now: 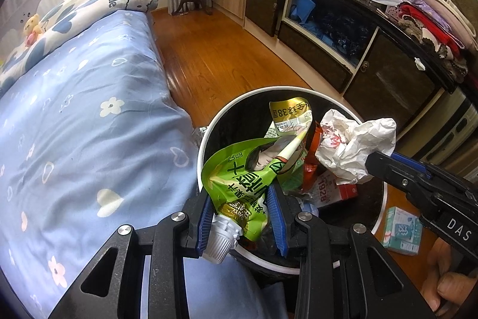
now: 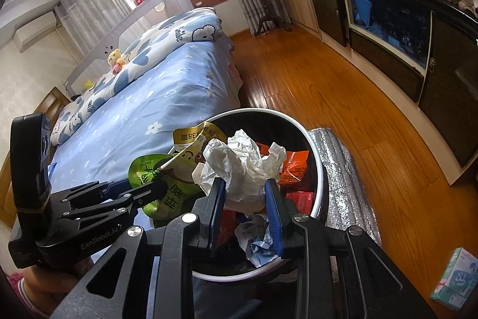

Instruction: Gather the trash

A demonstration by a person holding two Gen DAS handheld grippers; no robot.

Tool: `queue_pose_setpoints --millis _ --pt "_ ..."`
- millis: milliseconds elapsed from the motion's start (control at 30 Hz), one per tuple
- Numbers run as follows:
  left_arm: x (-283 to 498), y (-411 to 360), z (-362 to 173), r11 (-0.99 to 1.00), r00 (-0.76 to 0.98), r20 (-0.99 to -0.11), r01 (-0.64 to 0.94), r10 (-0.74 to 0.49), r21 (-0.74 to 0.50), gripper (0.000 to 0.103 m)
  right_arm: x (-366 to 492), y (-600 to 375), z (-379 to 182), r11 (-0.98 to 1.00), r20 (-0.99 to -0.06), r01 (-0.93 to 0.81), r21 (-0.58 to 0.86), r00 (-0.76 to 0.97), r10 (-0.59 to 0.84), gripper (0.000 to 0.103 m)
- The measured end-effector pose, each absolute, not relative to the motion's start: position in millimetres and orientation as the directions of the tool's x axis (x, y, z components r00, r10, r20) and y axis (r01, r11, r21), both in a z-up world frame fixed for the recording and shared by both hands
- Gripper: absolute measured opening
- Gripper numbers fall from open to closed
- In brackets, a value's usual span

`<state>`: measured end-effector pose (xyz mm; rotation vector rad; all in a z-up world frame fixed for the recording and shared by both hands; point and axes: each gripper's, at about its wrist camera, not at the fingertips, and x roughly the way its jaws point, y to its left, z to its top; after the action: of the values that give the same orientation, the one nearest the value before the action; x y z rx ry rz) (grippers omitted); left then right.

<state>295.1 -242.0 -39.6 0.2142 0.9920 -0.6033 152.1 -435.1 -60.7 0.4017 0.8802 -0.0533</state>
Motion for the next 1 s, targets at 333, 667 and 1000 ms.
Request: queue_pose_setpoints --millis 333,667,1000 --pt "295.4 -241.4 -37.2 0.815 0.389 -0.837 0.569 -0.385 -0.111 0.035 154.5 -434.6 -63.1 0.924 -0.770 0.210 0.320 0.626 0.124 0.035" --pt "279.1 -211.9 -24.3 0.824 0.440 -0.801 0.556 -0.405 -0.111 0.055 145.1 -438.8 -56.5 0.907 -0.758 0.243 0.343 0.642 0.115 0.051" --pt "215.6 -120.2 -7.4 0.865 0.551 -0.714 0.477 -0.433 -0.155 0.064 114.4 -404.8 -24.0 0.911 -0.689 0.212 0.353 0.718 0.100 0.073"
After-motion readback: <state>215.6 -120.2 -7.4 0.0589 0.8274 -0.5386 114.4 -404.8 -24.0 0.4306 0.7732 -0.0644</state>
